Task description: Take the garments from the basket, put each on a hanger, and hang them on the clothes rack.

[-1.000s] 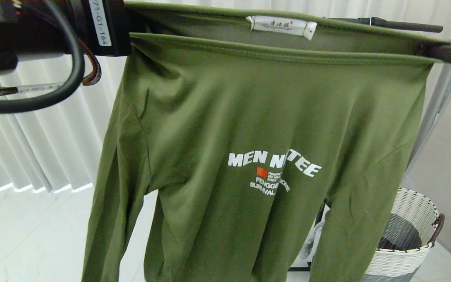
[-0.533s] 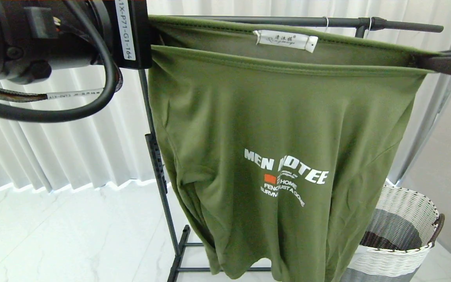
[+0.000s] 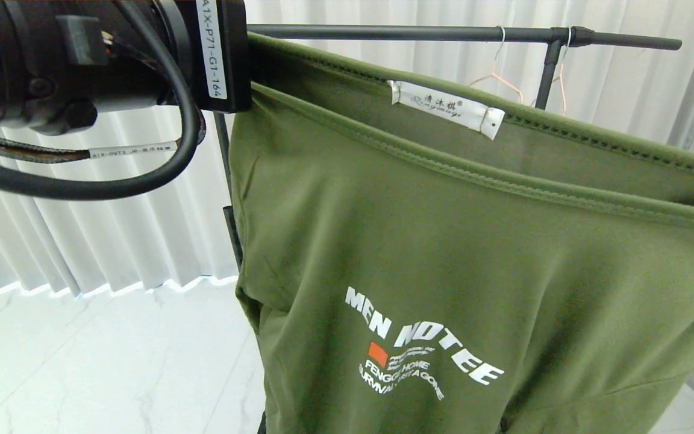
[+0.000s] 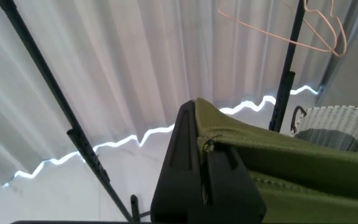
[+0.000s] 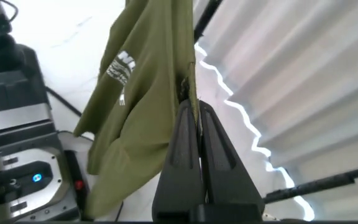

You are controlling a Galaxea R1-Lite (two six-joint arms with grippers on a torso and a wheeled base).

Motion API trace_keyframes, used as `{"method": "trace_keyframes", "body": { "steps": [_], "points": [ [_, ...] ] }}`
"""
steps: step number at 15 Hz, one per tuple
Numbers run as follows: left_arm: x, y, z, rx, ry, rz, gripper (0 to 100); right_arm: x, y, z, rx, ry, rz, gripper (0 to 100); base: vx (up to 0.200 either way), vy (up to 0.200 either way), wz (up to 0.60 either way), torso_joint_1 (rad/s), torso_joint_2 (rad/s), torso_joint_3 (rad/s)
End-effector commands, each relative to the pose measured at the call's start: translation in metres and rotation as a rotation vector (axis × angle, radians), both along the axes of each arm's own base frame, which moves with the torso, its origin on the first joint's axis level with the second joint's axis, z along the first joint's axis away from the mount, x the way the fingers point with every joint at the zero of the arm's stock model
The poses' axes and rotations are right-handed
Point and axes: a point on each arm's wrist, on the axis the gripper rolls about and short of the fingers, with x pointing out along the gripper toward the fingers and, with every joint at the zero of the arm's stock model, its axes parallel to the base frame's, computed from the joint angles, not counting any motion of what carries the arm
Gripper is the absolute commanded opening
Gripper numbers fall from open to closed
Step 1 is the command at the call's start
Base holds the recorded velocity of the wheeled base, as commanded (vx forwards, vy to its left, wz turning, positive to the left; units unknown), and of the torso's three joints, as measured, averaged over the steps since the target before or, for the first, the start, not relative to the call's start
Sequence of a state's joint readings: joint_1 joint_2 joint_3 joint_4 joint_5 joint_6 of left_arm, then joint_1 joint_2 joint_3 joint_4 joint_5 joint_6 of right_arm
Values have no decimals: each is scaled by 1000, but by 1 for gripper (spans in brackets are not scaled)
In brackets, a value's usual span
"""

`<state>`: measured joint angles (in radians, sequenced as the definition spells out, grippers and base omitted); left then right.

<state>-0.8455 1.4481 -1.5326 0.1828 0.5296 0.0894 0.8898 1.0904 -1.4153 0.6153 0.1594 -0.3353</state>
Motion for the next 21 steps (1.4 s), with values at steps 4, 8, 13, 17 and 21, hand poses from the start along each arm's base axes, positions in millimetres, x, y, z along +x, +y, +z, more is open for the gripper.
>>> {"method": "trace_keyframes", "body": {
  "steps": [4,8,13,17,21],
  "points": [
    [-10,12,4,2,7,7,0,5,5,-4,-45,-15,-106,0,0,0,0,0,0,0],
    [-56,53,-6,76,227,-11,0,33,31,-1,-36,-80,-386,0,0,0,0,0,0,0],
    [-111,57,-7,-61,295,-313,0,71,93,8,182,-171,-354,0,0,0,0,0,0,0],
    [-111,57,-9,-54,296,-308,0,72,96,8,191,-177,-354,0,0,0,0,0,0,0],
    [-105,51,-3,19,210,-294,0,64,62,18,168,-176,-427,0,0,0,0,0,0,0]
  ]
}}
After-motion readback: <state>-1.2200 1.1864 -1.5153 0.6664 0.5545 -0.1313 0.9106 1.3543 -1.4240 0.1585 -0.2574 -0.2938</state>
